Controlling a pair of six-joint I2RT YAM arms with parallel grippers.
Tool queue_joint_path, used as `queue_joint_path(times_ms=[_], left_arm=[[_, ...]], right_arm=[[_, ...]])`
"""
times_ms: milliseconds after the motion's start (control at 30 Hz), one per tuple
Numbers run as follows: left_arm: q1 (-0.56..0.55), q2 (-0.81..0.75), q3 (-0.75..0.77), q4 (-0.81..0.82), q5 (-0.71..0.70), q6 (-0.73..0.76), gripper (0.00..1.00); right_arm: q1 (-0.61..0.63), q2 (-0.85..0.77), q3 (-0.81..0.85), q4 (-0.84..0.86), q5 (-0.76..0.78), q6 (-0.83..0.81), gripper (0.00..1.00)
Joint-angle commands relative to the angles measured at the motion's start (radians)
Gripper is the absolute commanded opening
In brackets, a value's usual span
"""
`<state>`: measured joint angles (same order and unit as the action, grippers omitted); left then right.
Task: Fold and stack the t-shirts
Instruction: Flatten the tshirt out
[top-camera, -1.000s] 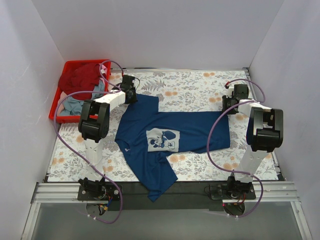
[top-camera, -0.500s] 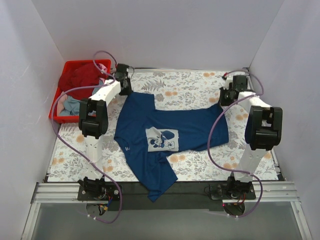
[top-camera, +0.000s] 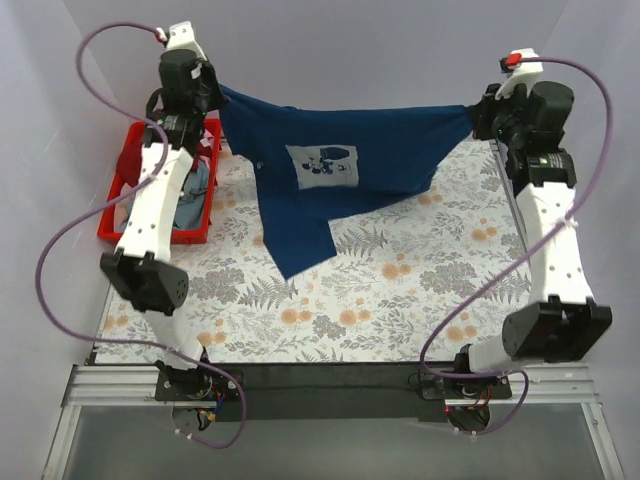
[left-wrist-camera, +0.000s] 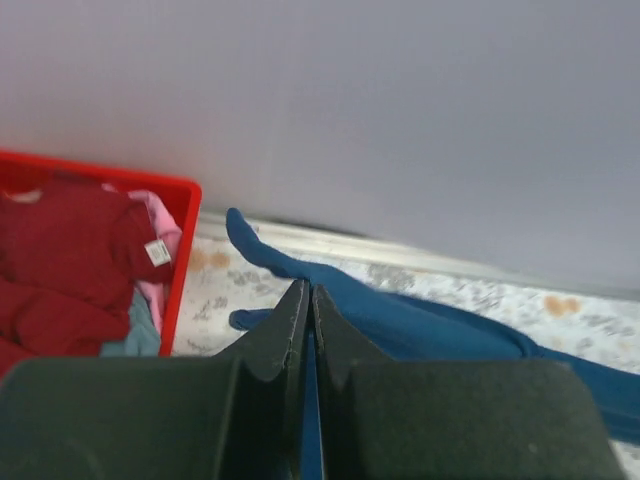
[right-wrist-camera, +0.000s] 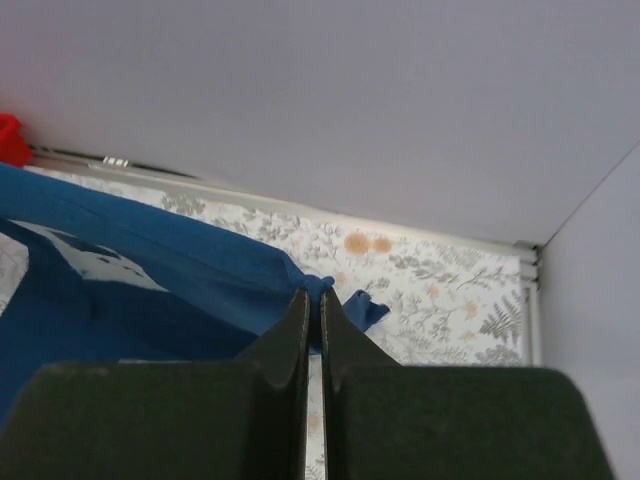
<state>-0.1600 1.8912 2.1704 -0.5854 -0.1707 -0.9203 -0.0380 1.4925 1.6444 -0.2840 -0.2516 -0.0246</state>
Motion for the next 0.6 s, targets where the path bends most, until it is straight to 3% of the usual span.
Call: queue_joint_path(times_ms=[0, 300, 567], left_arm=[[0.002, -0.263, -0.084, 0.119, -0.041, 0.046, 0.00], [0.000, -0.624, -0.143, 0.153, -0.029, 0.133, 0.00], [-0.013, -0.627, 0.038, 0.113, 0.010, 0.192, 0.00]], right_arm=[[-0.003, -0.142, -0.014, 0.031, 0.032, -0.021, 0.01], [-0.003, -0.497, -0.118, 0.042, 0.066, -0.110, 0.01], [-0.003, -0.601, -0.049, 0.042, 0.094, -0.158, 0.01]])
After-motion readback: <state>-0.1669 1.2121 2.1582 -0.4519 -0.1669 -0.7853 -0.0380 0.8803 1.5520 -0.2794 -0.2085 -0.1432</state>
